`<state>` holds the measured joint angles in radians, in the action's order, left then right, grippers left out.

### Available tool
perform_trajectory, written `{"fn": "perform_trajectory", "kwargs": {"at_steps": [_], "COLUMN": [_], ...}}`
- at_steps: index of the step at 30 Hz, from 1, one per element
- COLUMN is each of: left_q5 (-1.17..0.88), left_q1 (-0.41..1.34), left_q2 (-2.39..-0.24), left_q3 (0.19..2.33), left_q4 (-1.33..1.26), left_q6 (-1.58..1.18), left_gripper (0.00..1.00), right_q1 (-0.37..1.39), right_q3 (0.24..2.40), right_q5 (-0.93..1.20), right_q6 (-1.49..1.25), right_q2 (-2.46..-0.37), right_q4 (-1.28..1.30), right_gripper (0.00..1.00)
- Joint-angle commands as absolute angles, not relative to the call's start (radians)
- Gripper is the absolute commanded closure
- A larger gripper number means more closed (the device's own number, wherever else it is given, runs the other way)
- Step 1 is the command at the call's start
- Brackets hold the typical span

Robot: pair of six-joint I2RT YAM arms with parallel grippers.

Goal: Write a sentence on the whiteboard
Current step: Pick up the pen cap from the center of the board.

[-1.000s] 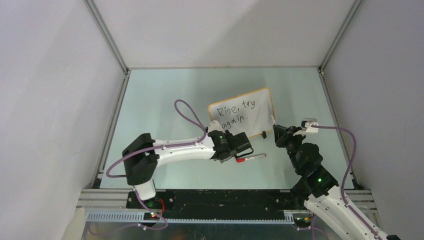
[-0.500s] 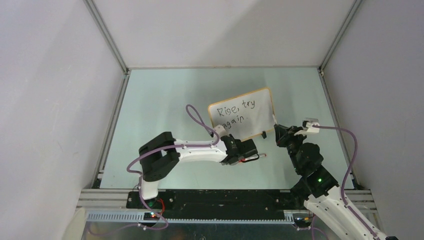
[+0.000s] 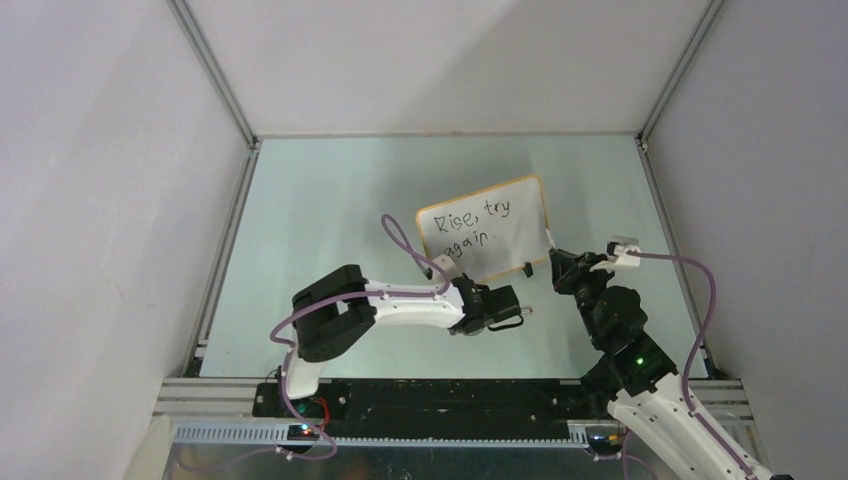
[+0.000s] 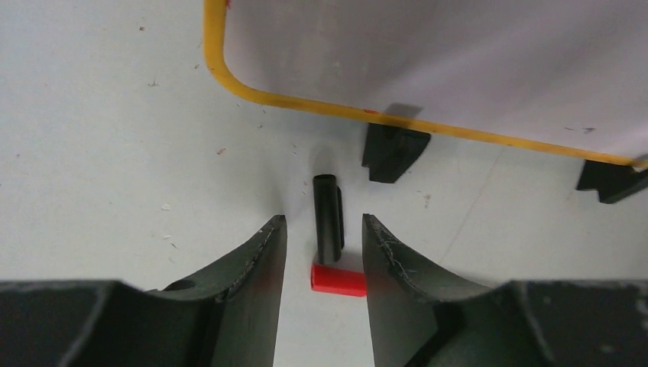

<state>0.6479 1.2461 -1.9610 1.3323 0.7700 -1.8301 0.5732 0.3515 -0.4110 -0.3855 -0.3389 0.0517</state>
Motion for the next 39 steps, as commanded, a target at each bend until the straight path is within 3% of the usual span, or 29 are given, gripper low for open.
{"fn": "perform_trajectory", "kwargs": {"at_steps": [1,6,10,13,14,19,31,39], "left_q5": [0.695,0.660,0.633,0.625,0.625,0.640,0.740,0.767], "left_q1": [1.246,1.229,1.219,1.229,1.240,1.254,1.220,1.097], "left_q2": [-1.991,-2.019,-2.025,-2.013,-2.005,-1.904,-1.597,-1.372], "left_q3": [1.370,1.366,1.353,1.350,1.351,1.320,1.300,1.265], "left_q4": [0.794,0.818,0.811,0.821,0.825,0.836,0.995,1.020], "left_q6": [-1.875,-1.907,-1.910,-1.920,-1.923,-1.927,-1.773,-1.600], "left_gripper": [0.55,0.64,0.78,0.98,0.99,1.00,1.00,1.00], "right_q1": [0.569,0.567,0.565,0.565,0.563,0.564,0.558,0.578], "right_q3": [0.349,0.347,0.347,0.347,0.347,0.354,0.535,0.598], "right_q5": [-0.420,-0.417,-0.416,-0.414,-0.410,-0.392,-0.063,0.259], "right_q6": [-0.394,-0.396,-0.397,-0.397,-0.396,-0.378,-0.354,-0.339], "right_q2": [-0.316,-0.309,-0.307,-0.308,-0.308,-0.286,-0.298,-0.398], "right_q4": [0.047,0.047,0.050,0.048,0.047,0.053,0.294,0.188], "right_gripper": [1.00,1.00,1.00,1.00,1.00,1.00,1.00,1.00]}}
